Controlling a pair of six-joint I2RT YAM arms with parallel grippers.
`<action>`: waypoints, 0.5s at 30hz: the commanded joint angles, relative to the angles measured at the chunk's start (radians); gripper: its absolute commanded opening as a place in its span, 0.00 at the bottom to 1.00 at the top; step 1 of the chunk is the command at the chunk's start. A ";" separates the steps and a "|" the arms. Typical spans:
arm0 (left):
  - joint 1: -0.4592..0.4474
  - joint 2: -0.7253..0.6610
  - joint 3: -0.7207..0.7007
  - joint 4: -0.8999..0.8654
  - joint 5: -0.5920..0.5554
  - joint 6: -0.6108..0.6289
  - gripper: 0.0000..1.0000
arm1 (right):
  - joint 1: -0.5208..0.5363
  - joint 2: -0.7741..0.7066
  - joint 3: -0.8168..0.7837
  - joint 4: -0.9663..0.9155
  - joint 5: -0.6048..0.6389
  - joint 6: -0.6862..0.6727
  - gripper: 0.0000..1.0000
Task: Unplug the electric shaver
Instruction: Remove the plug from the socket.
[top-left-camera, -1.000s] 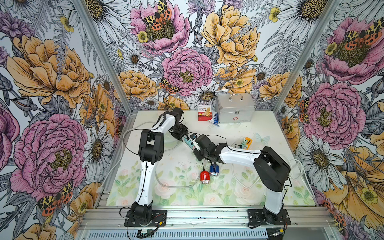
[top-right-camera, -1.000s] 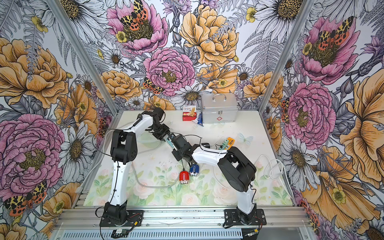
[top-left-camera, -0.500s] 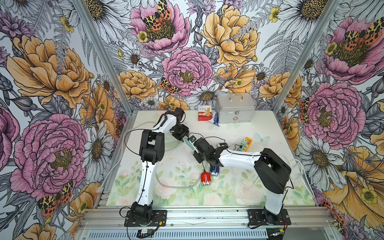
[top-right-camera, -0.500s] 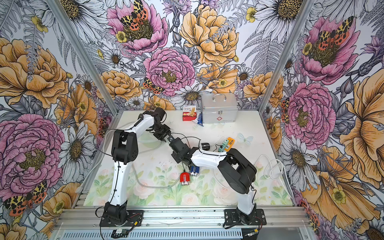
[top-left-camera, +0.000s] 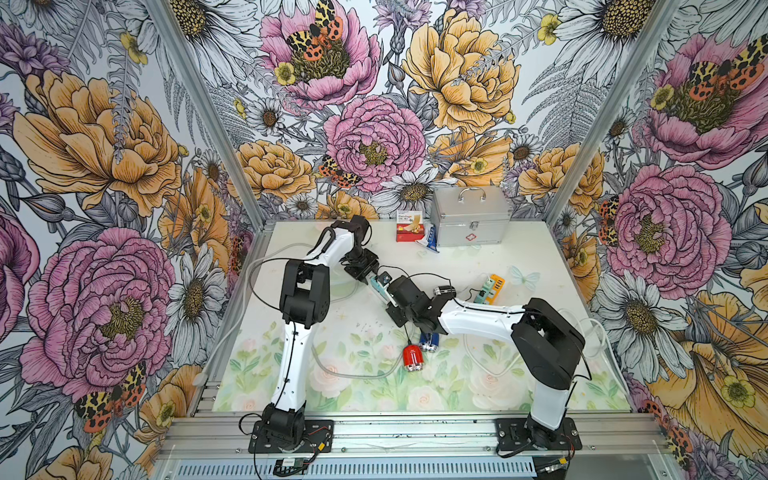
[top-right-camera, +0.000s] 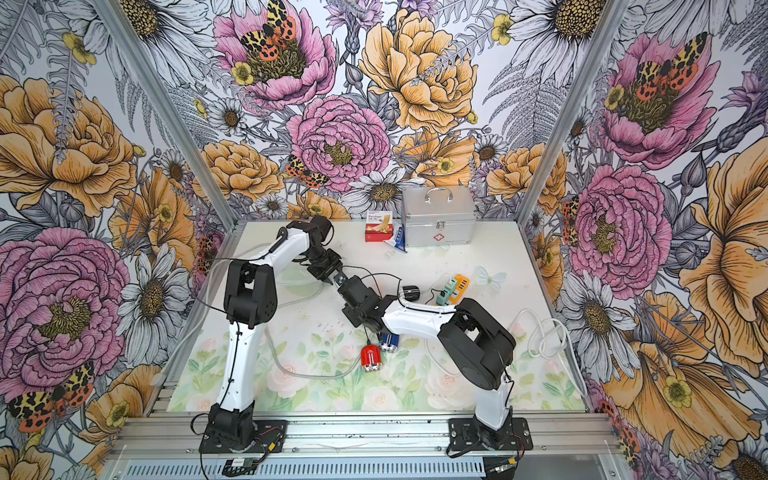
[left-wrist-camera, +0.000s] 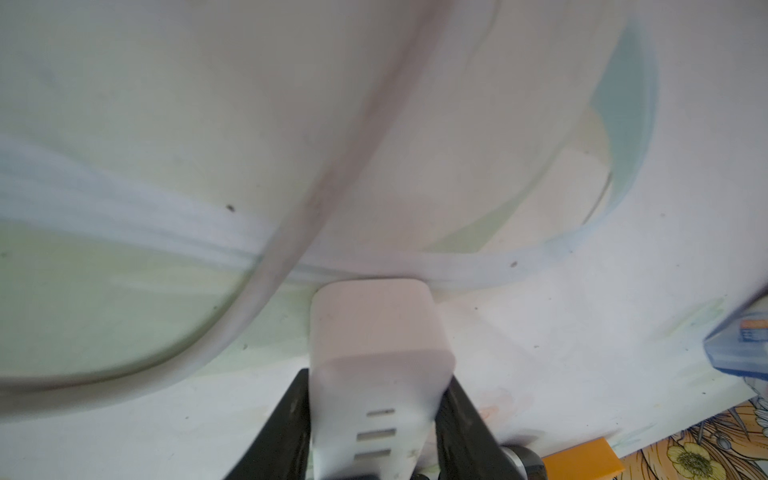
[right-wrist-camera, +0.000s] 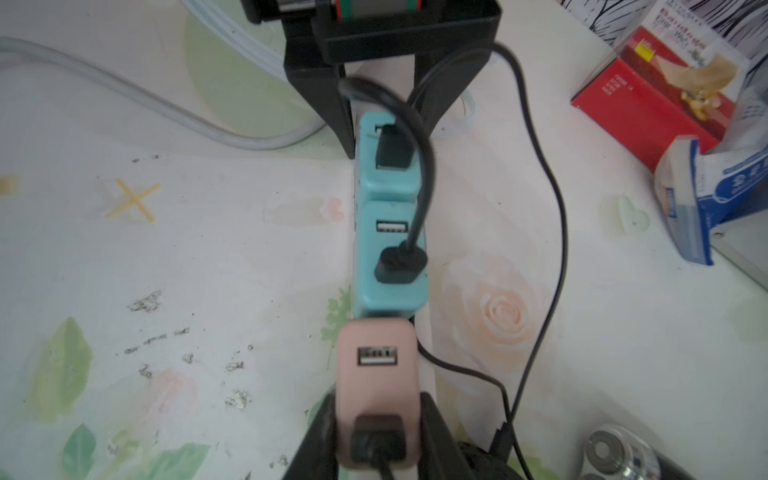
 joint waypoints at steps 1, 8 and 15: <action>0.007 0.081 0.009 0.080 -0.038 -0.075 0.26 | 0.036 -0.028 0.024 0.027 0.098 -0.038 0.04; 0.006 0.078 0.008 0.080 -0.046 -0.079 0.25 | -0.049 -0.085 -0.016 0.028 -0.194 0.085 0.04; 0.002 0.089 0.024 0.081 -0.044 -0.085 0.25 | -0.075 -0.055 0.009 0.020 -0.447 0.111 0.04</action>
